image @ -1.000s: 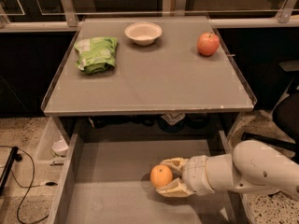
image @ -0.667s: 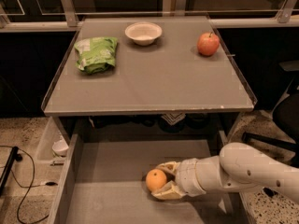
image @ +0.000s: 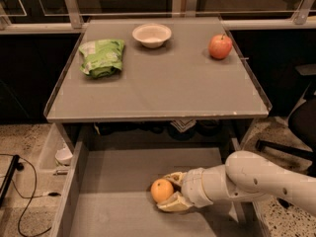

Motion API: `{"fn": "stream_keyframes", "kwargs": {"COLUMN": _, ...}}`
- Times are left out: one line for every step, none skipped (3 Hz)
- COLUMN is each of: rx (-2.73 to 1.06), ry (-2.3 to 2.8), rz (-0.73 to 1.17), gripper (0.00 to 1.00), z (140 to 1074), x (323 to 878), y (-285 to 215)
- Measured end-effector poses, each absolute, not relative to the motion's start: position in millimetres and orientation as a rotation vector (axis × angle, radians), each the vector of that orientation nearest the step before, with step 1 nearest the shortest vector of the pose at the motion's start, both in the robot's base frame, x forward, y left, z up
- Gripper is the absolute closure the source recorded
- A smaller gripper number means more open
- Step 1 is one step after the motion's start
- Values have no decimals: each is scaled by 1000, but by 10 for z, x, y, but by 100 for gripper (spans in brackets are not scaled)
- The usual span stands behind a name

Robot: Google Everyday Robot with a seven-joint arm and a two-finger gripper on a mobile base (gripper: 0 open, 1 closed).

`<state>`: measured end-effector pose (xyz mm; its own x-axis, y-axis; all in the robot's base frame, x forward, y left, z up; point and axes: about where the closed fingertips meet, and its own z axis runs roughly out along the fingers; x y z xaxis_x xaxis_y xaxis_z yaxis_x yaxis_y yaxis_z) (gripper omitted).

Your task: Place orange into top drawer

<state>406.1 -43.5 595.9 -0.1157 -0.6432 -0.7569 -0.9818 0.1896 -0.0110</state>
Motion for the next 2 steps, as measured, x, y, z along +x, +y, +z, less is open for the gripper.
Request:
{"fn": "stream_keyframes", "kwargs": {"rx": -1523, "ry": 1835, "rz": 685, "gripper": 58, "z": 5959, "x": 4061, "y": -435}}
{"fn": "stream_keyframes", "kwargs": {"rx": -1523, "ry": 1835, "rz": 685, "gripper": 35, "z": 5959, "x": 4061, "y": -435}}
